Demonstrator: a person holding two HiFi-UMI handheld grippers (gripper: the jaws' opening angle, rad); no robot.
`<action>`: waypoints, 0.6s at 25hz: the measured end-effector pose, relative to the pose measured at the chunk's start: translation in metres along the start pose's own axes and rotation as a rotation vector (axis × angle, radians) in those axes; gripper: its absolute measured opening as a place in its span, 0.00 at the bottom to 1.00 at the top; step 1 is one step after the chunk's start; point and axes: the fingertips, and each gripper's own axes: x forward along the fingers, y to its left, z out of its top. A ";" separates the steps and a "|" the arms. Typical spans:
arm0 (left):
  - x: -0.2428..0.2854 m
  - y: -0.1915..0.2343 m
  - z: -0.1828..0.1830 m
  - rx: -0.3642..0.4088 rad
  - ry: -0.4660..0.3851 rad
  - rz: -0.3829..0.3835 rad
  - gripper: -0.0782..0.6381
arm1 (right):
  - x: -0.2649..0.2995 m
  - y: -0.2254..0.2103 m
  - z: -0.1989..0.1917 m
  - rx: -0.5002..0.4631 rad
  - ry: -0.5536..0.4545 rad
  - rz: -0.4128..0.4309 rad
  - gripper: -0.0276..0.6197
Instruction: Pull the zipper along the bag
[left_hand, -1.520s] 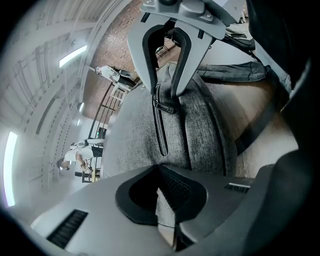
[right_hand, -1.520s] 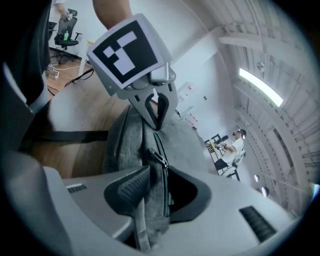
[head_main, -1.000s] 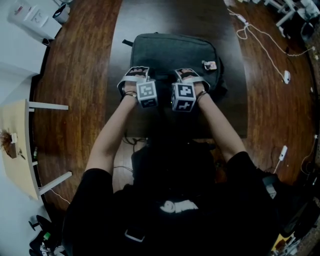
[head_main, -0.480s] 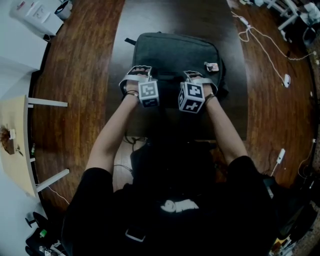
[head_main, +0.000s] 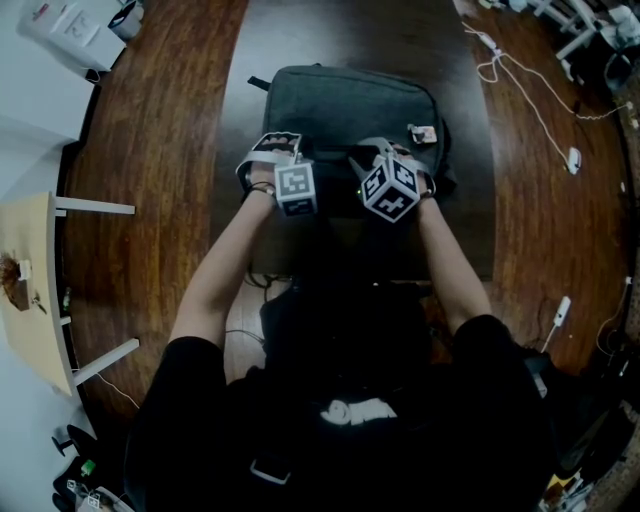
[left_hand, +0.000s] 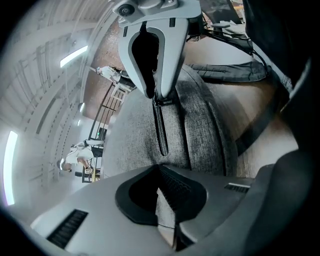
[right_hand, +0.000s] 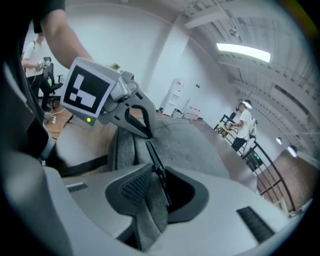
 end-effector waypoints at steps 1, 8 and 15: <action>0.000 0.001 0.000 -0.002 -0.001 0.002 0.10 | 0.001 0.003 0.000 0.024 0.009 0.022 0.26; 0.001 0.001 -0.002 -0.006 0.000 0.003 0.10 | 0.002 0.010 0.012 -0.161 -0.003 -0.055 0.34; 0.002 -0.001 -0.001 -0.005 0.012 0.008 0.10 | 0.018 0.029 0.012 -0.430 0.071 0.041 0.34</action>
